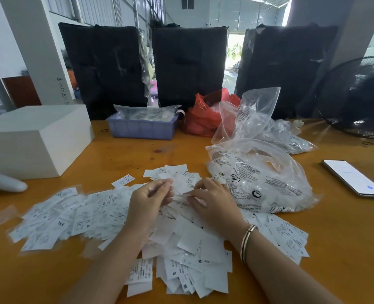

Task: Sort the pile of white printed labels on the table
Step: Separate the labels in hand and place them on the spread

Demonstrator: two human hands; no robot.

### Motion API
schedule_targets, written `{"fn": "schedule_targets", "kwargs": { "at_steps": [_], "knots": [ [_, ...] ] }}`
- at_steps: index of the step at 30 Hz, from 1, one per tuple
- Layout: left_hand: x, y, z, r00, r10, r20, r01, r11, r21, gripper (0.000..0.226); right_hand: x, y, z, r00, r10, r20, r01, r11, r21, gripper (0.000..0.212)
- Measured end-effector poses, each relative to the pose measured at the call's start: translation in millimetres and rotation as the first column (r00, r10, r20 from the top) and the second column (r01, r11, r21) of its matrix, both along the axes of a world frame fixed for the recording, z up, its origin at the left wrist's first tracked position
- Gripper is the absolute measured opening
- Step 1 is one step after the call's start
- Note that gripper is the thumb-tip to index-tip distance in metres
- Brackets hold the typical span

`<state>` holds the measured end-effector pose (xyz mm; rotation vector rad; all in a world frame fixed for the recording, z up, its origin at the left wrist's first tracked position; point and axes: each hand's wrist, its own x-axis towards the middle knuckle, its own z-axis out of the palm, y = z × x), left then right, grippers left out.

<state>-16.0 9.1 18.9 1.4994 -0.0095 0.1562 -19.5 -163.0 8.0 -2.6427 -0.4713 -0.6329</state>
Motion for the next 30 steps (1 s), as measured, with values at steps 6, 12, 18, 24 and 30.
{"fn": "schedule_targets", "kwargs": {
  "at_steps": [6, 12, 18, 24, 30],
  "knots": [
    [-4.1, 0.8, 6.2, 0.994, -0.11, -0.027, 0.104, 0.981, -0.165, 0.014, -3.2, -13.6, 13.0, 0.996, 0.063, -0.07, 0.011, 0.665, 0.747, 0.05],
    [-6.1, -3.1, 5.6, 0.994, -0.105, -0.006, 0.104, 0.991, -0.087, 0.018, -11.4, -15.0, 15.1, 0.913, 0.402, -0.067, -0.056, 0.286, 0.957, 0.034],
    [-4.8, -2.4, 2.7, 0.995, -0.058, 0.075, 0.054, 0.997, 0.054, 0.019, -13.6, -0.6, 13.9, 0.909, 0.388, -0.148, -0.031, 0.419, 0.907, 0.024],
    [-3.3, -1.3, -0.9, 0.979, -0.012, 0.204, -0.036, 0.972, 0.231, 0.017, -13.4, -1.6, 15.6, 0.884, 0.426, -0.193, 0.024, 0.371, 0.928, 0.033],
    [-3.2, -2.1, 0.3, 0.967, 0.02, 0.252, -0.096, 0.952, 0.291, 0.016, -12.9, 0.4, 12.9, 0.874, 0.424, -0.236, 0.02, 0.455, 0.89, 0.032]
  ]
}}
